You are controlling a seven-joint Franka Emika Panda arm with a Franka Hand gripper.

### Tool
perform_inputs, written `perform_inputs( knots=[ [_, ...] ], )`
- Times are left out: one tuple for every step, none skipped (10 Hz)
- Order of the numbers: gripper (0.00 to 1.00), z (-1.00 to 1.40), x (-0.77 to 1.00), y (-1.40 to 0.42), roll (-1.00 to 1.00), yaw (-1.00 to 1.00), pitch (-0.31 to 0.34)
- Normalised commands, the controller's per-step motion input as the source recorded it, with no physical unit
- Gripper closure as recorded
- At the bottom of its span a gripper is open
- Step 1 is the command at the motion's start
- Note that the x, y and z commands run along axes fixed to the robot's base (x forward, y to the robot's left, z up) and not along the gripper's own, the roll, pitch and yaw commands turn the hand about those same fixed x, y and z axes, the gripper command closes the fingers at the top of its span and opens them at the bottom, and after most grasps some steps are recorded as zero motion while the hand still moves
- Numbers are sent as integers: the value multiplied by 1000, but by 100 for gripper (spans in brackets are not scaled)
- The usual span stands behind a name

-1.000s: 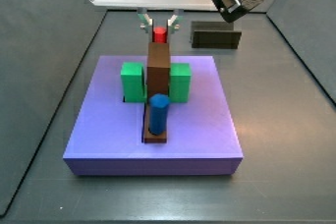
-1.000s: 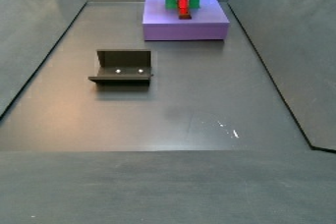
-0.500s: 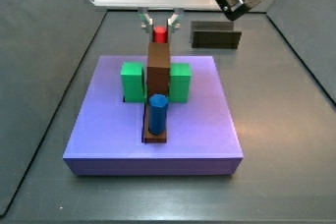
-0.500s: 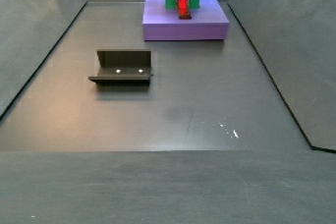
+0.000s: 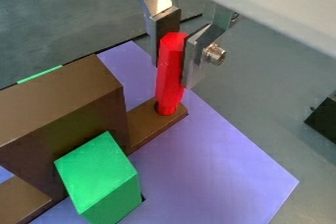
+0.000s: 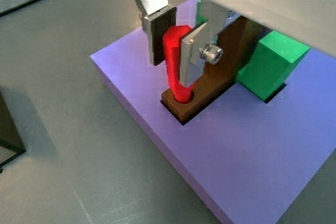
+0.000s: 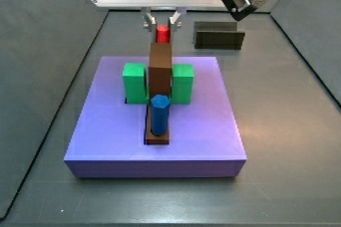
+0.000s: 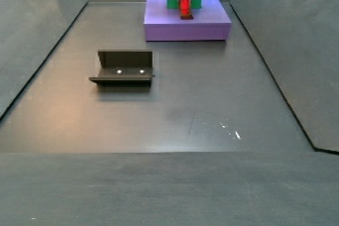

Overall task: Pick up the red object. Move up. Place the red object on the fixture. Regrasp the red object. Move to above the board. Insert the red object.
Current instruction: Insert the red object.

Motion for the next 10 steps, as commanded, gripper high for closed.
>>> perform_inputs(
  knots=[
    [100,3,86,-6,194,83,136],
    [100,26,97,-94,141,54,109],
    [100,131,151,-69,107,40,127],
    [100,183,223,-134,46,0,136],
    [100,109,129,-177,0,0,81],
    [100,9,111,-111,0,0,30],
    [100,0,186,0,80,6,23],
    [100,-51,189,0,170,114,23],
    [100,-89,220,0,160,129,17],
    [100,-129,223,0,200,114,0]
  ],
)
